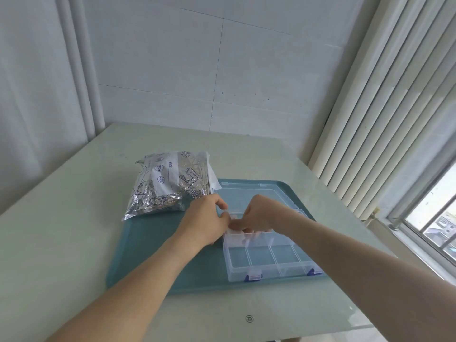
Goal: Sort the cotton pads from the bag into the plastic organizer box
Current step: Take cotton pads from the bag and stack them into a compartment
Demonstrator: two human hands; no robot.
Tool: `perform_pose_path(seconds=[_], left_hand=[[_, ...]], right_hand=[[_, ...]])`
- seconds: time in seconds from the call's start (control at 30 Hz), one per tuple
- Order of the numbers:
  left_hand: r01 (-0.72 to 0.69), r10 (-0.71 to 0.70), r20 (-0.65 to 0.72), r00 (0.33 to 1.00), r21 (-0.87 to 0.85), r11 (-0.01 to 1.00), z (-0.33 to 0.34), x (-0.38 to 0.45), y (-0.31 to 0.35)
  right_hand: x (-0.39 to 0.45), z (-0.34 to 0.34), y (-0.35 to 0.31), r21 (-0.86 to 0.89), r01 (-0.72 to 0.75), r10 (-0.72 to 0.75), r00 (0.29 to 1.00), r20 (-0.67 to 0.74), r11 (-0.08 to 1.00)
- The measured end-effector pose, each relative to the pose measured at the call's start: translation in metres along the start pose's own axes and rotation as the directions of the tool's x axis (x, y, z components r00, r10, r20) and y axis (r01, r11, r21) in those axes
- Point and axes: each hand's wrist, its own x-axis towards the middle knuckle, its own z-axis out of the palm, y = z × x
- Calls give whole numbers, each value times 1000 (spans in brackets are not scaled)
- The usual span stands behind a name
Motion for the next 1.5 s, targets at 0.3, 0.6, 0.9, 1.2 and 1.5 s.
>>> perform_pose_path(seconds=[0.3, 0.6, 0.9, 1.2, 1.5], left_hand=[[46, -40, 226, 973, -23, 999, -10, -3, -3], [36, -38, 24, 999, 81, 996, 0, -6, 6], [34, -18, -92, 996, 176, 984, 0, -3, 8], [-208, 175, -573, 801, 8, 978, -53, -1, 16], [162, -59, -492, 868, 169, 972, -72, 36, -45]], right_hand=[[-15, -23, 2, -167, 40, -25, 996, 89, 985], [-1, -5, 4, 123, -37, 35, 999, 20, 992], [-2, -8, -3, 61, 14, -16, 999, 38, 998], [14, -57, -17, 329, 250, -117, 920, -375, 911], [75, -38, -59, 588, 260, -234, 965, -123, 766]])
